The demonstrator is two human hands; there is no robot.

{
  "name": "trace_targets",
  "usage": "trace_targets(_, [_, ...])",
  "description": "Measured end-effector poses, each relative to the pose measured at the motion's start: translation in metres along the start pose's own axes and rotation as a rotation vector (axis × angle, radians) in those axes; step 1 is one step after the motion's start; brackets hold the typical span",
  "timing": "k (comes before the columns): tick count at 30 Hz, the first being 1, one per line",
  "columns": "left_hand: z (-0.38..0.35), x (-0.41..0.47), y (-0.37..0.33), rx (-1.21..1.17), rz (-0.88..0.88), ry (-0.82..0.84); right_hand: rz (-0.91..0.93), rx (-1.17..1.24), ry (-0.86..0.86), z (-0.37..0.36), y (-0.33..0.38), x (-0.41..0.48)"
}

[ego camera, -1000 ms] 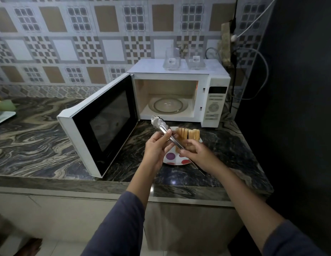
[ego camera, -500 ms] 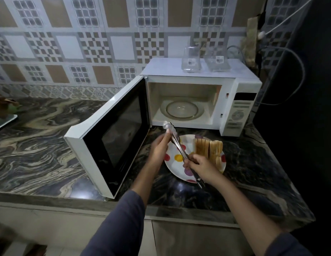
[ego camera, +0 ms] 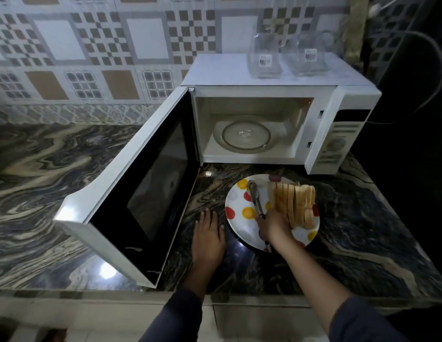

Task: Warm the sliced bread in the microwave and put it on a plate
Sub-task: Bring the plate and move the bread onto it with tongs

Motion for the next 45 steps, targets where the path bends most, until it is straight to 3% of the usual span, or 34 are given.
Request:
trace_targets(3, [0.0,0.0,-0.001,-0.011,-0.006,-0.007,-0.017,0.028,-0.069,0.001,0.005,-0.002])
trace_targets(14, [0.006,0.005,-0.001,-0.092,0.086,-0.047,0.185,0.049,-0.297,0.009,0.002,-0.009])
trace_targets(19, [0.016,0.023,-0.01,-0.324,0.191,-0.148,0.324,0.332,-0.614,0.045,-0.016,-0.014])
trace_targets(22, [0.014,0.033,-0.021,-0.536,0.237,-0.17,0.201,0.348,-0.745,0.065,-0.041,-0.005])
trace_targets(27, [0.002,0.045,-0.024,-0.645,0.277,-0.134,-0.075,0.321,-0.554,0.068,-0.089,0.032])
trace_targets(31, [0.003,0.054,-0.019,-0.597,0.313,-0.089,-0.096,0.347,-0.304,0.064,-0.093,0.047])
trace_targets(38, [0.005,0.061,-0.022,-0.605,0.377,0.036,-0.088,0.375,-0.141,0.068,-0.099,0.059])
trace_targets(45, [-0.002,0.047,-0.014,-0.907,0.337,0.041,-0.079,0.499,-0.004,0.064,-0.112,0.059])
Point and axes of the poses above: each hand's wrist, its own x-axis towards the middle knuckle, its own z-axis out of the back of the hand, y = z × x, the point moved 3 cm from there along x, towards the middle knuckle, and after that the axes turned 13 degrees about -z, right-handed, at the moved point
